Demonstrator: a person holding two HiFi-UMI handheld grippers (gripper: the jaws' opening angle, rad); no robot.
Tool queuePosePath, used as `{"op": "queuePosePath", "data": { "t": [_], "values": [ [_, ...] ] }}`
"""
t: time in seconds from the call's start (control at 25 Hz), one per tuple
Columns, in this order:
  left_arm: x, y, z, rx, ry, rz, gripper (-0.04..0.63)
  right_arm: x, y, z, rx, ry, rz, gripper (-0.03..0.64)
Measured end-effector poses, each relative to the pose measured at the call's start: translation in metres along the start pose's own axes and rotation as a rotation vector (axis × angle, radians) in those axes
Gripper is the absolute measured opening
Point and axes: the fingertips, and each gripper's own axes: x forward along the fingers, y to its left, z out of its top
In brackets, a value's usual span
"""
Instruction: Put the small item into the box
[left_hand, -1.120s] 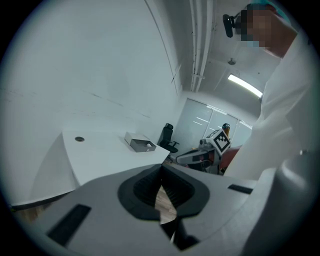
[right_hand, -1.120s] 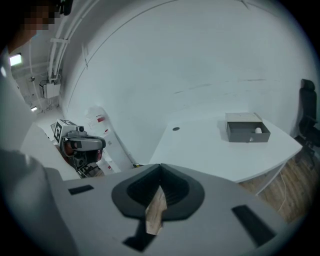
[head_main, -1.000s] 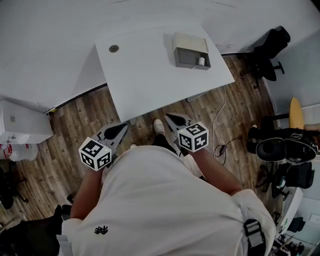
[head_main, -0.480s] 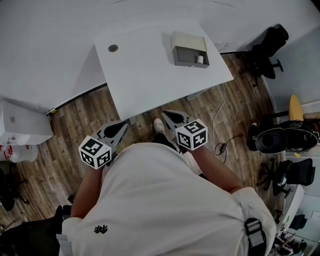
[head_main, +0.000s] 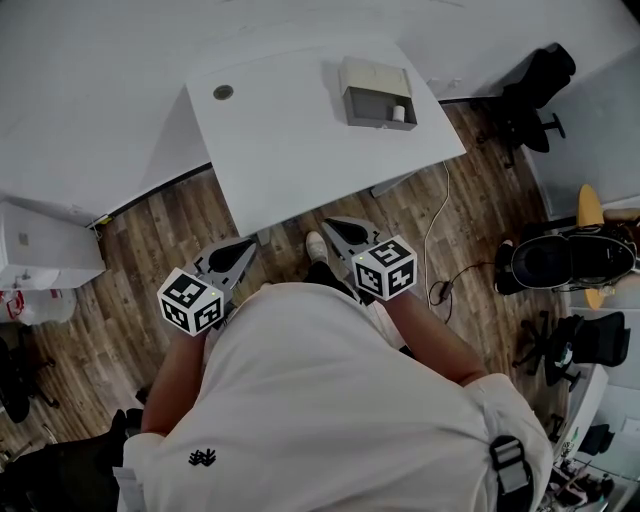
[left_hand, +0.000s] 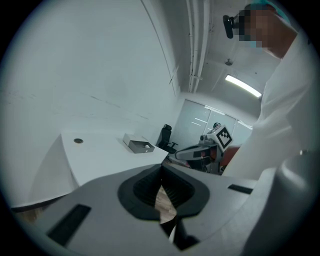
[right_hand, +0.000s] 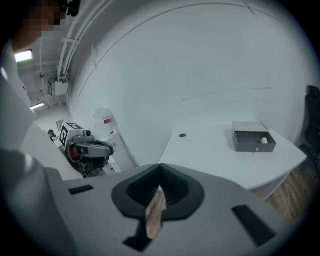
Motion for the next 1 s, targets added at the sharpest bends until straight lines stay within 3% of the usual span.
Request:
{"op": "queuePosePath", "data": {
  "t": [1.0],
  "values": [
    [0.011,-0.007,-0.019,-0.055,0.020,-0.021,0.008,-0.013,0.006,-0.020,-0.024,0.045,-0.006,0.006]
  ]
}}
